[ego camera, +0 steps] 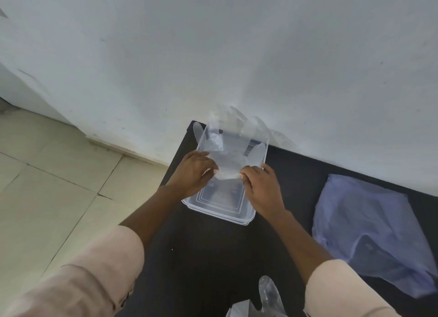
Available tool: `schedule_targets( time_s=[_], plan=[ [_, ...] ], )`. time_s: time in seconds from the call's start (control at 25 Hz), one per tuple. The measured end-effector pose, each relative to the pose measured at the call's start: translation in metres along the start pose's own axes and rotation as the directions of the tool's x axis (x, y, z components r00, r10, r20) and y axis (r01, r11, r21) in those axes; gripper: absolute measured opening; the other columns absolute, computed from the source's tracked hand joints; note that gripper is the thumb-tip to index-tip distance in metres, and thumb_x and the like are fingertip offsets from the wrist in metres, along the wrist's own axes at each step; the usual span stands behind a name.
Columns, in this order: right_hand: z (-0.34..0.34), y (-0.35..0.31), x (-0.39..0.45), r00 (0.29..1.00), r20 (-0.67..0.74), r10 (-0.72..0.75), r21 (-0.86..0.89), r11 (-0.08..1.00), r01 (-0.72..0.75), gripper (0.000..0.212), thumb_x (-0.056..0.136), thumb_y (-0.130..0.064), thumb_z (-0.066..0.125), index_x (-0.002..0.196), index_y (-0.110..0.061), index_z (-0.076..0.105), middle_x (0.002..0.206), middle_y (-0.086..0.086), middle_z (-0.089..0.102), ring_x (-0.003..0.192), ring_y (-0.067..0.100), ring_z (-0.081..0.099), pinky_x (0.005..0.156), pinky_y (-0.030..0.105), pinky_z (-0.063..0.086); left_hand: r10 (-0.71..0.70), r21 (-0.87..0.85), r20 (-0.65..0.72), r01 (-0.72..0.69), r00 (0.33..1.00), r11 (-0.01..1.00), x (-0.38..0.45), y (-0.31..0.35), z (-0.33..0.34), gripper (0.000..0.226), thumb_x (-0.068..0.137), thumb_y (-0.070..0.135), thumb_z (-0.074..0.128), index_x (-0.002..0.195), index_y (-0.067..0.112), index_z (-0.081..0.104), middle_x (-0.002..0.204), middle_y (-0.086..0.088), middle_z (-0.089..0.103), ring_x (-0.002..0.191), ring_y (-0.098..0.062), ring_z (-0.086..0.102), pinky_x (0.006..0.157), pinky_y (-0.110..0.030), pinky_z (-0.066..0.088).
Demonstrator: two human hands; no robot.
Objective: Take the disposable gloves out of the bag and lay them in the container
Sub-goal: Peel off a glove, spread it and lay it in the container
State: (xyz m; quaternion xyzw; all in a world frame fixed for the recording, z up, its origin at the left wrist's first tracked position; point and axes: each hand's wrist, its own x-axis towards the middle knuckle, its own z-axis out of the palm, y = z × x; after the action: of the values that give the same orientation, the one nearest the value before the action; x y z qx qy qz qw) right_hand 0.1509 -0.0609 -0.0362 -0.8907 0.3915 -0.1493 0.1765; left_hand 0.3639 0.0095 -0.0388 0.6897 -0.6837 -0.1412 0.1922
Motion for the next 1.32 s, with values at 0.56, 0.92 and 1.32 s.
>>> schedule_targets(
  time_s=[0.56,0.92,1.32],
  plan=[
    [-0.025,-0.011,0.007,0.739,0.674,0.01,-0.254,0.942,0.219,0.04,0.091,-0.058,0.043,0.112,-0.034,0.068,0.142,-0.006,0.052,0.147,0.025,0.018,0.109,0.056,-0.025,-0.012,0.472,0.536,-0.288,0.844,0.833,-0.004,0.004,-0.01,0.051,0.088,0.07,0.037,0.116,0.041,0.068,0.162,0.003,0.024,0.152,-0.026,0.006,0.117,-0.057,-0.013],
    [-0.039,-0.016,0.014,0.755,0.656,-0.03,-0.192,0.96,0.206,0.038,0.092,-0.04,0.053,0.127,-0.028,0.058,0.147,0.001,0.046,0.145,0.029,0.024,0.116,0.057,0.001,-0.079,0.374,0.495,-0.13,0.865,0.918,0.004,0.022,-0.024,0.04,0.091,0.057,0.048,0.11,0.033,0.073,0.162,-0.004,0.024,0.152,-0.028,0.006,0.119,-0.058,-0.003],
    [-0.099,-0.036,-0.04,0.874,0.195,0.445,0.646,0.612,-0.456,0.016,0.09,-0.016,0.063,0.106,-0.018,0.068,0.106,0.003,0.071,0.099,0.016,0.066,0.079,0.027,0.049,-0.261,-0.716,0.23,0.345,0.937,0.607,-0.017,0.112,-0.051,0.016,0.093,0.02,0.061,0.103,0.019,0.073,0.104,-0.005,0.073,0.096,-0.023,0.068,0.086,-0.032,0.051]
  ],
)
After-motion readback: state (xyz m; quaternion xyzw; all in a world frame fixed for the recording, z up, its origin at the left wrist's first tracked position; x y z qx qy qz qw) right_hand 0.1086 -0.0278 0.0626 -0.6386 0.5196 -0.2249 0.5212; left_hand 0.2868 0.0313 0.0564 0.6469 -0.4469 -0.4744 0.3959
